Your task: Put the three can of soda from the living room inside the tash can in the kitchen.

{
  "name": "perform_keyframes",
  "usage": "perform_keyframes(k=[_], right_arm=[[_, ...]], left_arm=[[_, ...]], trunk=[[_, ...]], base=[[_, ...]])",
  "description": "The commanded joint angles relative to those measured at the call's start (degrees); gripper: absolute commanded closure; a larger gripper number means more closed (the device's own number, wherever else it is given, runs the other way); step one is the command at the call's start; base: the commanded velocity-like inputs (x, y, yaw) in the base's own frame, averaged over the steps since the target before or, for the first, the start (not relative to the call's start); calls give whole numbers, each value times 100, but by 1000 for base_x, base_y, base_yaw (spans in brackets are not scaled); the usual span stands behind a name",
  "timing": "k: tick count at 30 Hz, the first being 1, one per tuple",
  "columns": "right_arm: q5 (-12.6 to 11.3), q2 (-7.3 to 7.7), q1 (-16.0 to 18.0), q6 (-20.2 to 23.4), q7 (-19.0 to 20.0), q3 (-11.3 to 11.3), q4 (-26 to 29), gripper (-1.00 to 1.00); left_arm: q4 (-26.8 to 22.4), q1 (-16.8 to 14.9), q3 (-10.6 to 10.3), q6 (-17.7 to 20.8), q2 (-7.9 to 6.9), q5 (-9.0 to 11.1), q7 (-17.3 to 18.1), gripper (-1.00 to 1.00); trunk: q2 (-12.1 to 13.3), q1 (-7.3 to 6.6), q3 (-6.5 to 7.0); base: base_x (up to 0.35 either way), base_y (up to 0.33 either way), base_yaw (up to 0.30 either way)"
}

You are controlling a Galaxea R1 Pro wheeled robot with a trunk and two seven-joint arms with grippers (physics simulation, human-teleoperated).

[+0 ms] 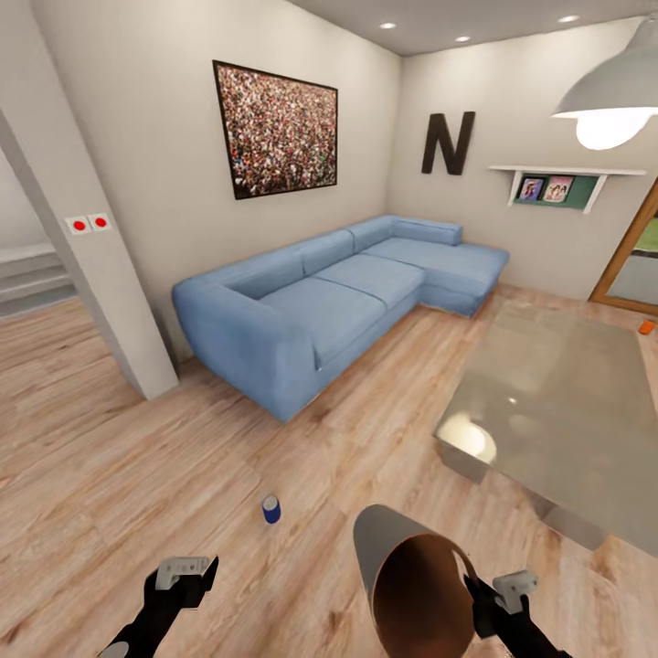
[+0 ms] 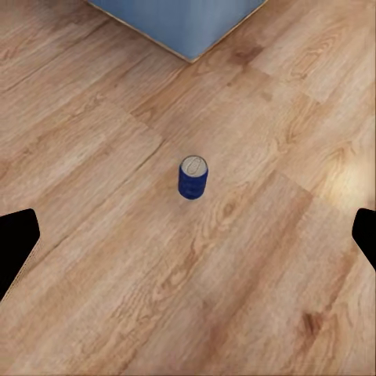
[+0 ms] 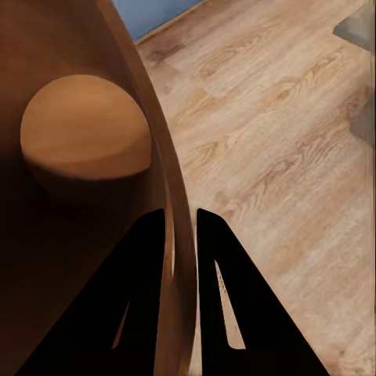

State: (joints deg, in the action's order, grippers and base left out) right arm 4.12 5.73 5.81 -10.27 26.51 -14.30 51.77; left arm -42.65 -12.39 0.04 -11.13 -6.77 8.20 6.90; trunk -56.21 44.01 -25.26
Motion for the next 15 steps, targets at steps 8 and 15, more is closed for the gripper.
perform_keyframes(k=[8, 15], right_arm=[[-32, 10, 112, 644, 105, -200, 917, 100], [-297, 79, 211, 1550, 277, -313, 1920, 100]], left_arm=[[79, -1, -4, 5, 0, -3, 4, -100], [303, -1, -1, -1, 0, -3, -3, -100]], trunk=[[0, 0, 0], [0, 0, 0]], base=[[246, 163, 0], [232, 149, 0]])
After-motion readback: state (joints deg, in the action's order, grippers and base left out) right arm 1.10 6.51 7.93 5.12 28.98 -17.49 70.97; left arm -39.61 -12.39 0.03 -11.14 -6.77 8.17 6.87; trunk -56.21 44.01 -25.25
